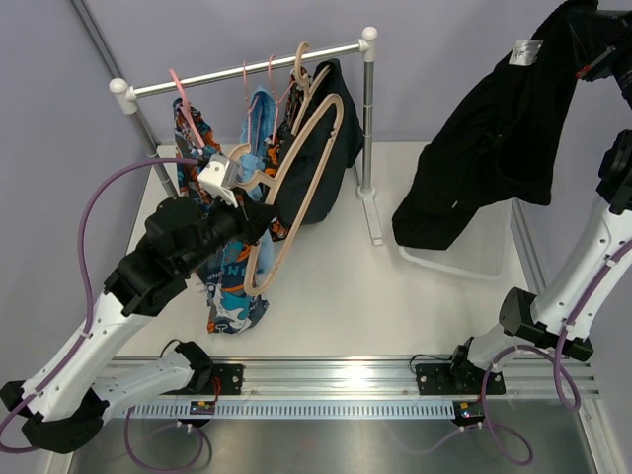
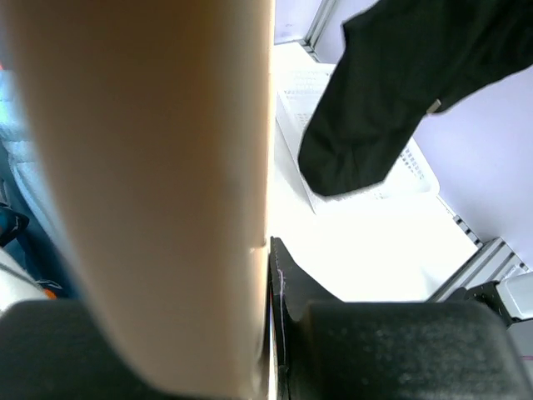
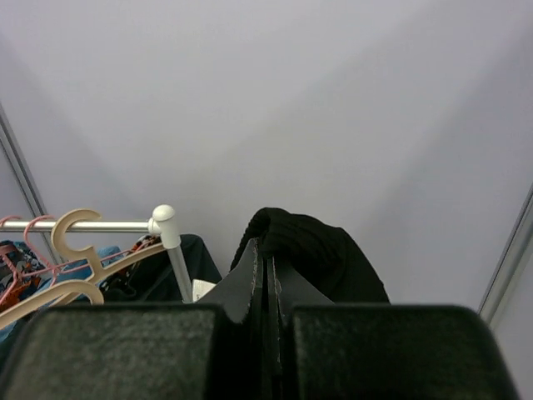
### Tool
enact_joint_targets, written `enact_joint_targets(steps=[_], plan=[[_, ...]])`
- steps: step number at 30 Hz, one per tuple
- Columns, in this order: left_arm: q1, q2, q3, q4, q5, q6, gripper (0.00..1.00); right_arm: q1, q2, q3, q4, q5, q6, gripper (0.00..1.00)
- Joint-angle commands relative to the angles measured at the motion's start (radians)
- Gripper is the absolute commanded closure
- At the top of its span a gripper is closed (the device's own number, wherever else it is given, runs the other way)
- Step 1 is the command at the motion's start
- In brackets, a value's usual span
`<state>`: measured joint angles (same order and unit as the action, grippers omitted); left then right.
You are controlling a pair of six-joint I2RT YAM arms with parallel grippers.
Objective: Remove the shorts from the hanger
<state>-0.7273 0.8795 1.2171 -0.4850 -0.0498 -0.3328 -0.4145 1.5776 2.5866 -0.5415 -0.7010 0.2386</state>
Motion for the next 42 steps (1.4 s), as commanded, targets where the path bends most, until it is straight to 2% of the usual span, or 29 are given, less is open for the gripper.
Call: enact_joint_targets(steps=[1,7,11,15,19,20,25,32,38,42], plan=[[-0.006,0.007,0.005,0.060,0.028,-0.002,1.00,-0.030,0.019,0.015,0.124,-0.035,0.091,1.00],[-0.006,0.019,0.006,0.057,0.031,0.000,1.00,-0.033,0.041,-0.042,0.133,-0.048,0.070,1.00],[-0.006,0.022,0.007,0.059,0.031,0.002,1.00,-0.030,0.055,-0.106,0.159,-0.150,0.149,1.00],[-0.006,0.036,0.015,0.059,0.028,0.003,1.00,0.032,0.010,-0.280,0.135,-0.203,0.078,1.00],[-0.006,0.070,0.048,0.016,0.007,-0.002,1.00,0.138,-0.044,-0.426,0.100,-0.184,0.013,1.00],[-0.006,0.084,0.058,0.008,0.001,-0.005,1.00,0.147,-0.053,-0.509,0.107,-0.174,0.011,1.00],[-0.006,0.113,0.091,-0.038,-0.033,-0.012,1.00,0.154,-0.119,-0.753,0.160,-0.137,-0.005,1.00],[-0.007,0.180,0.166,-0.044,-0.032,-0.021,1.00,0.131,-0.260,-1.208,0.179,-0.039,-0.110,1.00],[-0.020,0.272,0.246,-0.049,-0.042,-0.023,1.00,0.049,-0.352,-1.387,0.169,0.018,-0.206,1.00],[-0.026,0.341,0.311,-0.067,-0.067,-0.038,1.00,0.049,-0.263,-1.396,0.059,0.052,-0.317,1.00]])
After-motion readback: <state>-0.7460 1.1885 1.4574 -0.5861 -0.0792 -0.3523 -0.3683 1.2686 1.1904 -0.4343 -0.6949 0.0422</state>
